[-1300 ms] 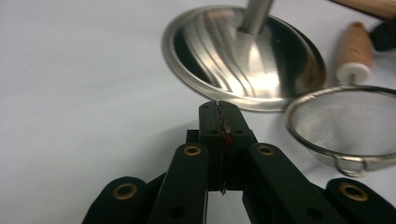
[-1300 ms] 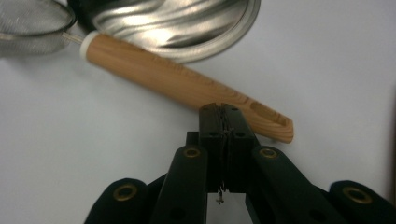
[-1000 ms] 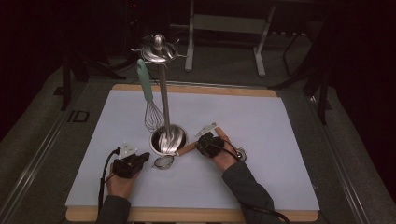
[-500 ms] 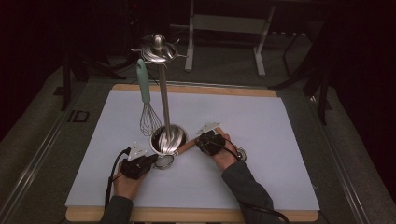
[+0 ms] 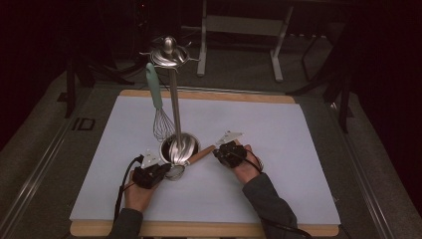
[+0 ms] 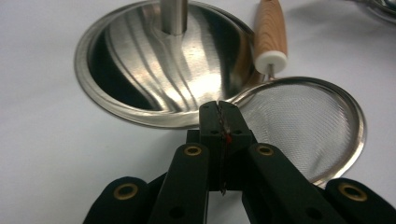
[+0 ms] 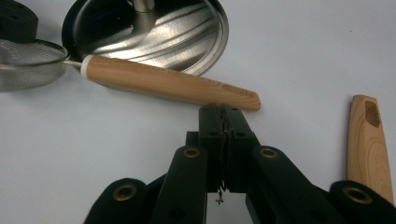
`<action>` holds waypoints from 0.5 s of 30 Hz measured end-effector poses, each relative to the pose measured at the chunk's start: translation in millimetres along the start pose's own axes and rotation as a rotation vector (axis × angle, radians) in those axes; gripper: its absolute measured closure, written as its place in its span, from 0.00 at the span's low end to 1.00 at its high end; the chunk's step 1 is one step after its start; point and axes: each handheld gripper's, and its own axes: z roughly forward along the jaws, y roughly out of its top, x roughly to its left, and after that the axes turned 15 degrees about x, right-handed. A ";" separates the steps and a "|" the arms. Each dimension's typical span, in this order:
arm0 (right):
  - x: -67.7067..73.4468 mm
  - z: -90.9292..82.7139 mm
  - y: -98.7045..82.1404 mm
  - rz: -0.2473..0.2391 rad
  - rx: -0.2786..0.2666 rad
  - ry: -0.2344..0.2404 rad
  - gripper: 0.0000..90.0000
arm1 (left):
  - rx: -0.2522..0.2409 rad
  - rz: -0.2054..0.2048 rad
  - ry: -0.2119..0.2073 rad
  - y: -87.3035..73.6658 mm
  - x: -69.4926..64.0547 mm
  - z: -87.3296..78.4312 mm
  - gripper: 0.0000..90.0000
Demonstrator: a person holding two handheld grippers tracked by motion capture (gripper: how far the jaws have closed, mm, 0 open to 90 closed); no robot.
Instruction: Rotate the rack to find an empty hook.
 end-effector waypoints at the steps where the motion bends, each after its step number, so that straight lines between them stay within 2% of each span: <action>1: 0.6 0.0 -0.2 0.001 -0.001 0.001 0.98 | 0.011 0.003 -0.009 0.4 -1.4 1.3 1.00; 8: 2.7 -2.3 -1.8 -0.005 -0.004 0.005 0.98 | -0.007 0.015 0.001 2.1 -4.6 -0.4 1.00; 15: -0.3 -1.6 -6.7 0.003 -0.003 0.002 0.98 | -0.013 -0.016 0.039 2.1 0.1 -1.4 0.99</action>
